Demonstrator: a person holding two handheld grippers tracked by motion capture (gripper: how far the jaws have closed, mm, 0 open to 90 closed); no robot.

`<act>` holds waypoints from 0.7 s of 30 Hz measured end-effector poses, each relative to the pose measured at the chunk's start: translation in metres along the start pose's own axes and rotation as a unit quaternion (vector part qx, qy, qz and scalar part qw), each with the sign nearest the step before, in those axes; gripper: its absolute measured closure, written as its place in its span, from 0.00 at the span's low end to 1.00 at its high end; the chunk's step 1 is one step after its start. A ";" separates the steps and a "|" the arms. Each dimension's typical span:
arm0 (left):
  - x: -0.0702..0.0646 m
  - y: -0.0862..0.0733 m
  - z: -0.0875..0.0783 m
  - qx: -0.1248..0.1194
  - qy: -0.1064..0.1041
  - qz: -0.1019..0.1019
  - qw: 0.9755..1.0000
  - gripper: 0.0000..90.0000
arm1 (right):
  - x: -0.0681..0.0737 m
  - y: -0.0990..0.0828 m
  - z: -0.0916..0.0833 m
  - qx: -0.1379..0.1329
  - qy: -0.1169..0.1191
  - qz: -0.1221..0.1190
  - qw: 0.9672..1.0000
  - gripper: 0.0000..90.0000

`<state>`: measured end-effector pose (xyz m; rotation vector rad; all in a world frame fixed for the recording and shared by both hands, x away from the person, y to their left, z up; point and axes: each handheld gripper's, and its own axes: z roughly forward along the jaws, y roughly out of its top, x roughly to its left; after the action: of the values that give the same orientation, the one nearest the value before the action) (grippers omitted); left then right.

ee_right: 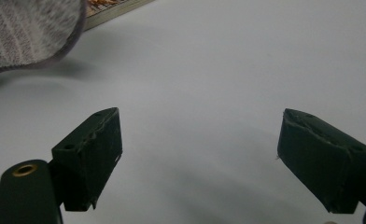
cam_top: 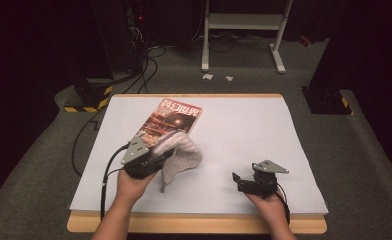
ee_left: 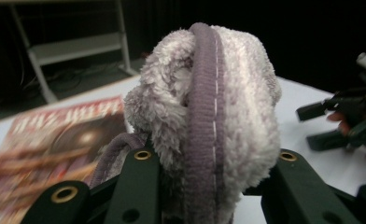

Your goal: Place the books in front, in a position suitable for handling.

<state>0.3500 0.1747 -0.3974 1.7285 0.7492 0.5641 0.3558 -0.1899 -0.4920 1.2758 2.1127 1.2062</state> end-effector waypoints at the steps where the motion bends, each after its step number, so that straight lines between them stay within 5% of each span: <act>1: -0.004 0.005 0.006 -0.008 -0.006 0.002 1.000 0.75 | -0.002 0.000 -0.001 -0.002 -0.001 0.002 1.000 0.16; 7: -0.020 0.019 0.027 -0.003 -0.009 0.024 1.000 0.75 | -0.003 0.000 -0.003 -0.005 0.000 0.005 1.000 0.16; 14: -0.007 0.002 0.026 0.009 -0.007 -0.006 1.000 0.75 | -0.001 0.000 -0.001 0.000 0.003 0.000 1.000 0.17; 17: -0.004 -0.012 0.031 0.037 -0.014 -0.011 0.999 0.75 | 0.001 0.001 -0.001 0.001 0.006 -0.002 1.000 0.18; 21: -0.012 -0.034 0.050 0.092 -0.042 -0.005 0.995 0.74 | 0.003 0.000 0.001 0.005 0.008 -0.004 1.000 0.20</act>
<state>0.3698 0.1393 -0.4435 1.9060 0.7683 0.4234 0.3553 -0.1870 -0.4924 1.2651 2.1354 1.2070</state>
